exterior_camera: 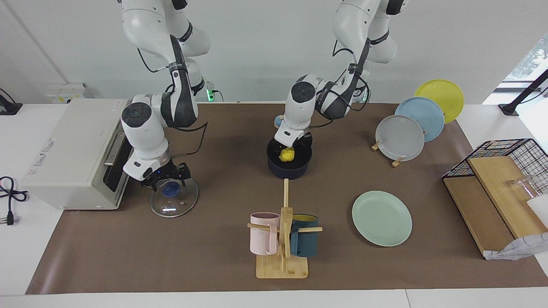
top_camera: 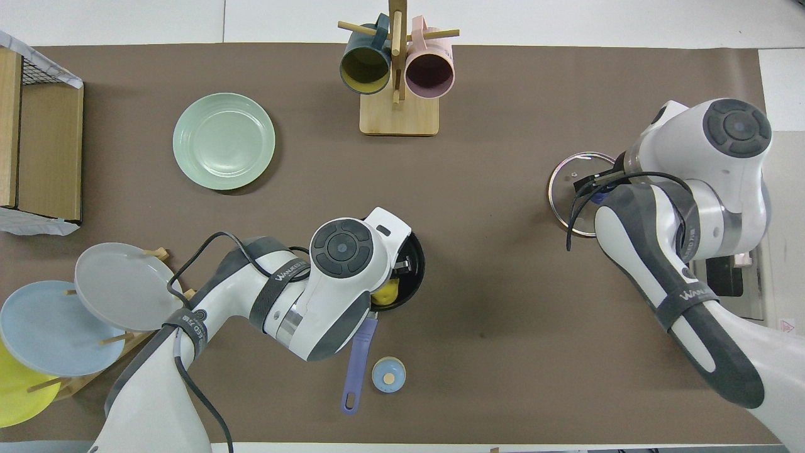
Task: Transfer potato from pot to plate
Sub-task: 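Grasp the potato with the left gripper while the right gripper lowers the lid, then lift the yellow potato and carry it to the green plate with the left gripper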
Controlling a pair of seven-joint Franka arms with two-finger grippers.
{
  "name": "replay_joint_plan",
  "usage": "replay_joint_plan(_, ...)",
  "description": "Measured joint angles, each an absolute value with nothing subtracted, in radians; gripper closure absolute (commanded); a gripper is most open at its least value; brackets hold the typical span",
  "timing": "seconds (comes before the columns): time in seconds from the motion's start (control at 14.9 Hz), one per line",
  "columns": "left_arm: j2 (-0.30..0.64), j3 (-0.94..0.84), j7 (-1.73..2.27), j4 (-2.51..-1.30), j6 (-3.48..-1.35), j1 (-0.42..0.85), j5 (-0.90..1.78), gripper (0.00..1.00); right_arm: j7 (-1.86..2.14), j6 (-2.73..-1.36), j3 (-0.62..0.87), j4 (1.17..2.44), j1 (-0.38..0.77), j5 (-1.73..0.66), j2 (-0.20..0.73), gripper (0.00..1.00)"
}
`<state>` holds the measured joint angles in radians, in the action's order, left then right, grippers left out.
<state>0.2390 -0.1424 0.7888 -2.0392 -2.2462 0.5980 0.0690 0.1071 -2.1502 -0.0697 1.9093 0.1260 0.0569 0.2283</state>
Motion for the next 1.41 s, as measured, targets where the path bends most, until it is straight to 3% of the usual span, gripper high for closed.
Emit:
replay_joint_plan(0.13,0.238,-0.142,0.791,-2.039,-2.248,0.598,0.069,0.70,0.088,-1.965,-0.070,1.815,0.125,0.057,0.181,0.00)
replay_joint_plan(0.27,0.238,-0.142,0.792,-2.038,-2.250,0.598,0.069,0.99,0.082,-1.815,-0.072,1.746,0.124,0.057,0.119,0.00)
replay_joint_plan(0.6,0.238,-0.140,0.794,-2.038,-2.250,0.598,0.070,1.00,0.062,-1.638,-0.080,1.728,0.122,0.057,-0.026,0.00)
replay_joint_plan(0.87,0.232,-0.132,0.798,-2.020,-2.232,0.594,0.073,1.00,0.047,-1.629,-0.080,1.730,0.122,0.057,-0.036,0.00)
replay_joint_plan(1.14,0.190,-0.123,0.798,-1.868,-2.036,0.531,0.091,1.00,0.040,-1.604,-0.079,1.715,0.109,0.057,-0.024,0.00)
replay_joint_plan(1.41,0.197,-0.116,0.720,-1.642,-1.810,0.382,0.091,1.00,0.040,-1.585,-0.080,1.710,0.107,0.057,-0.022,0.00)
